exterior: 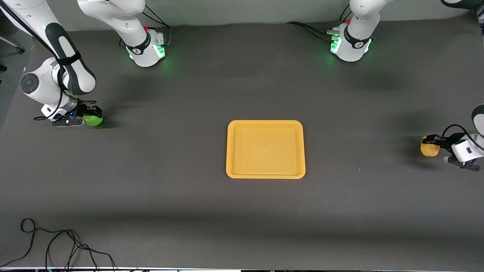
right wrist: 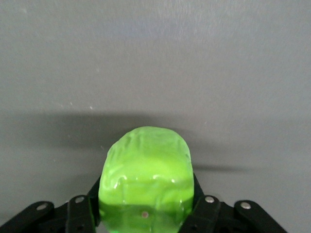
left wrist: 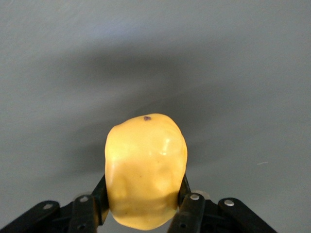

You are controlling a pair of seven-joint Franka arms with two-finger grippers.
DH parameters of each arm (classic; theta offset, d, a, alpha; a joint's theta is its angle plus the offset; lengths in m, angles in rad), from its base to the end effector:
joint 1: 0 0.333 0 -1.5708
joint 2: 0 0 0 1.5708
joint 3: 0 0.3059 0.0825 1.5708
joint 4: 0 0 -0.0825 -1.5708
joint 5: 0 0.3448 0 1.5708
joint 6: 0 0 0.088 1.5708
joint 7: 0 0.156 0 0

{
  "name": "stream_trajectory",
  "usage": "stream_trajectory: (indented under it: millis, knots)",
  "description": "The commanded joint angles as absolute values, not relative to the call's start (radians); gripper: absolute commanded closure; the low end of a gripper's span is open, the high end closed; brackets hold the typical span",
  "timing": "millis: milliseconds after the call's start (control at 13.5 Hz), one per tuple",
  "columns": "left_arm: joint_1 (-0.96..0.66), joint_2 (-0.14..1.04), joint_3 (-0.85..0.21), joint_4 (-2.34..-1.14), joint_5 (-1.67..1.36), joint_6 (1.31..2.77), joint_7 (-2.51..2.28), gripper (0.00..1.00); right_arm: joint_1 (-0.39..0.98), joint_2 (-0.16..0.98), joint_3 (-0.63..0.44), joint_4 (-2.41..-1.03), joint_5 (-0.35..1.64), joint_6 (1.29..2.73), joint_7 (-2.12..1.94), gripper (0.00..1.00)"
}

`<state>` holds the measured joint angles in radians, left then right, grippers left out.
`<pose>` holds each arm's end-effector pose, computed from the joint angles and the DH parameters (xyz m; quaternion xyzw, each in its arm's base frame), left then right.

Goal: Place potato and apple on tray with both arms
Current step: 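Lower the right gripper onto the green apple while the left gripper grasps the potato, then carry the yellow potato onto the tray and open the left gripper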

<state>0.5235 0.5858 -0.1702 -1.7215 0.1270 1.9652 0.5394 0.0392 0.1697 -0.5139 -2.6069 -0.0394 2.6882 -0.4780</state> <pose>0.5386 0.2174 0.1991 0.9791 -0.1193 -0.1510 0.0665 0.3605 -0.1968 0.1741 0.9980 0.0213 -0.0529 0.0285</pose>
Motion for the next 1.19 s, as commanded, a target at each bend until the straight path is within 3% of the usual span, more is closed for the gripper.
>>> stream_trajectory:
  millis: [0, 370, 593, 889, 1111]
  knots:
    - [0.327, 0.499, -0.169, -1.736, 0.092, 1.882, 0.233, 0.98, 0.09, 0.083, -0.512, -2.525, -0.021, 2.547, -0.465, 0.73]
    - [-0.045, 0.505, -0.19, -1.718, 0.032, 1.901, -0.367, 0.94, 0.156, 0.04, -0.511, -2.116, -0.023, 2.07, -0.46, 0.73]
    - [-0.179, 0.522, -0.19, -1.713, -0.112, 2.034, -0.556, 0.94, 0.222, 0.038, -0.511, -1.868, -0.023, 1.832, -0.457, 0.73]
    - [-0.299, 0.574, -0.19, -1.73, -0.121, 2.129, -0.603, 0.94, 0.293, 0.064, -0.511, -1.718, -0.021, 1.74, -0.428, 0.73]
    - [-0.325, 0.598, -0.19, -1.746, -0.12, 2.187, -0.603, 0.87, 0.379, 0.136, -0.509, -1.613, -0.02, 1.729, -0.318, 0.73]
